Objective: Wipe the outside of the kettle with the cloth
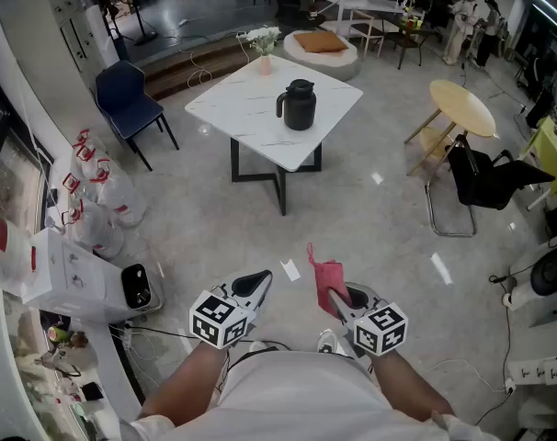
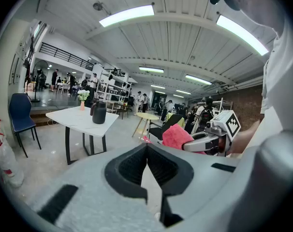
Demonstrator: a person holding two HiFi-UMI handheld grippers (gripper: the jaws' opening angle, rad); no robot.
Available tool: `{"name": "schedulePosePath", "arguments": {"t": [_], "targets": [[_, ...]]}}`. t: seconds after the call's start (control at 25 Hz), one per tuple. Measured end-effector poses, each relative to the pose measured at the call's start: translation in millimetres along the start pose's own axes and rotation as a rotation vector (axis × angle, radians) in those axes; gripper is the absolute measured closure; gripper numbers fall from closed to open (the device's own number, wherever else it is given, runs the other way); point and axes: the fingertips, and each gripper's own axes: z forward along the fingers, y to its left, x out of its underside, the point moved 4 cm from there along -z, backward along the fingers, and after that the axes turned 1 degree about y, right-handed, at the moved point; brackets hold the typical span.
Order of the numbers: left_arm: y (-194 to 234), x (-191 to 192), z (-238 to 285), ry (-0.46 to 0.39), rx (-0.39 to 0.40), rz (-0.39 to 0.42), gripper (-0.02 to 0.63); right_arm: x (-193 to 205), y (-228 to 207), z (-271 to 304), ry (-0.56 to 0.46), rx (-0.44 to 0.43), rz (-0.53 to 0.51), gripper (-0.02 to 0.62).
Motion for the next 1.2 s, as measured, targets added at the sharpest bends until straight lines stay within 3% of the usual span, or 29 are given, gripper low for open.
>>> {"name": "schedulePosePath", "arguments": {"t": [0.48, 0.76, 1.2], "targets": [[12, 2, -13, -0.002, 0.018, 0.001, 0.607, -2, 20, 10, 0.005, 0.006, 0.003, 0.535], [28, 11, -30, -0.002, 0.043, -0.033, 0.607, -1, 51, 27, 0.016, -0.045, 0.02, 0.529], [57, 54, -66, 0.074, 0.04, -0.022, 0.607, 23, 92, 53, 0.072, -0.028, 0.036, 0.529]]}}
